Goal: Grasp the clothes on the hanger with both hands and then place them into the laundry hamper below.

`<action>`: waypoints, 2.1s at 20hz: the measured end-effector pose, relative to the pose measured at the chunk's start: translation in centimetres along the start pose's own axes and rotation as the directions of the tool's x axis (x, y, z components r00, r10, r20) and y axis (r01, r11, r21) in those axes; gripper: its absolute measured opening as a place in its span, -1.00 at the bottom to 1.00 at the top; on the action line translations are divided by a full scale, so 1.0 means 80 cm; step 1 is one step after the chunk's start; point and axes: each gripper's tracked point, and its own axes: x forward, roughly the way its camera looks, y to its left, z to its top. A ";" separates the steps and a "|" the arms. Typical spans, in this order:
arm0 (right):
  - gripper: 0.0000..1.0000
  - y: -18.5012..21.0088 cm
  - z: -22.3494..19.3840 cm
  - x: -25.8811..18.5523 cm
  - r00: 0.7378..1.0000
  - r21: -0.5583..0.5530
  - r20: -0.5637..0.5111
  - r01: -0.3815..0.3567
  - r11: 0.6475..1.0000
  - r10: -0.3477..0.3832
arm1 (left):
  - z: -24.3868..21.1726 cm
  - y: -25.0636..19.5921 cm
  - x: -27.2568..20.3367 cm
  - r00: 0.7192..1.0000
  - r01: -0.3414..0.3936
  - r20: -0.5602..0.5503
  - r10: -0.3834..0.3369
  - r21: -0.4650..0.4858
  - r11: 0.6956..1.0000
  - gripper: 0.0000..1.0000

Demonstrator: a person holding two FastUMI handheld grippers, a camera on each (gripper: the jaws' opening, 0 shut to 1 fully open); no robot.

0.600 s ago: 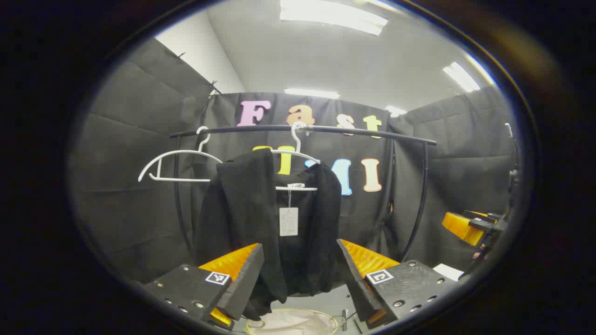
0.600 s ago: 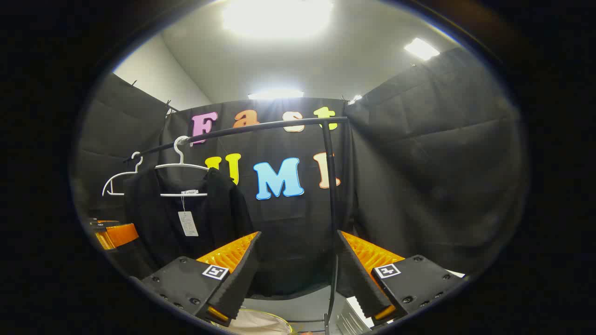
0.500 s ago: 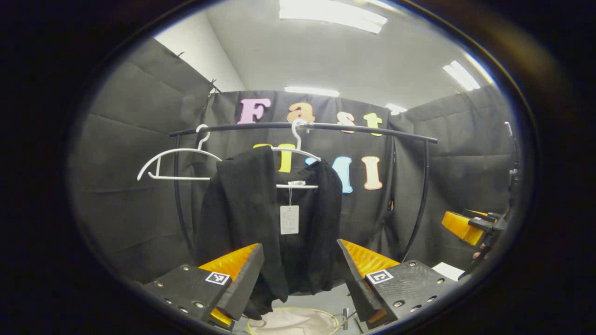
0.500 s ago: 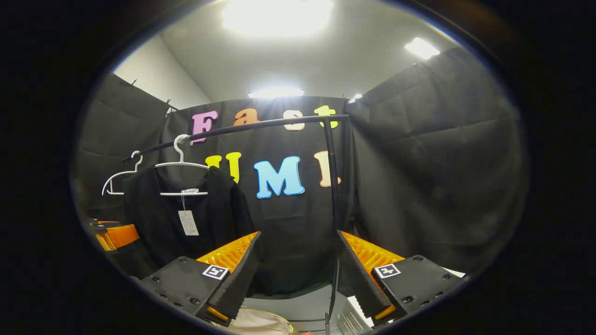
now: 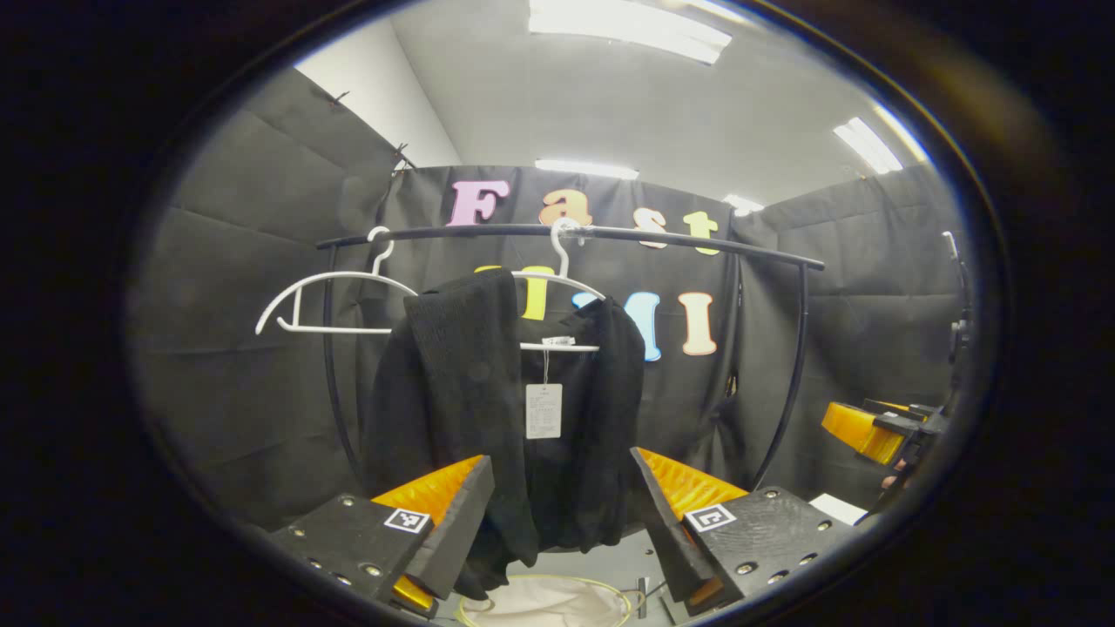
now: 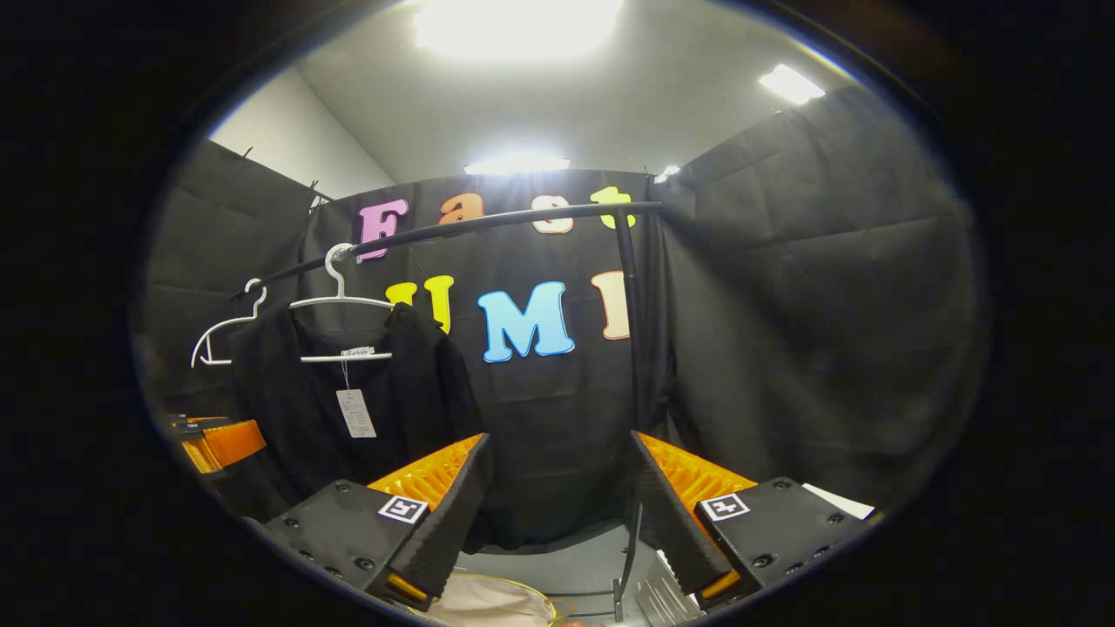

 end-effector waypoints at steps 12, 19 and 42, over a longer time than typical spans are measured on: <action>0.95 -0.013 -0.002 0.002 1.000 -0.026 -0.027 0.007 1.000 -0.007 | -0.021 0.004 0.008 0.999 -0.038 -0.028 0.038 -0.009 0.999 0.82; 0.95 0.010 0.002 0.001 0.995 -0.027 -0.043 -0.095 0.995 0.094 | -0.003 0.034 -0.002 0.995 -0.099 -0.024 0.099 -0.002 0.995 0.80; 0.96 0.223 -0.008 0.207 0.809 0.081 -0.136 -0.567 0.820 0.572 | 0.012 0.117 0.100 0.888 -0.460 -0.092 0.451 -0.123 0.879 0.80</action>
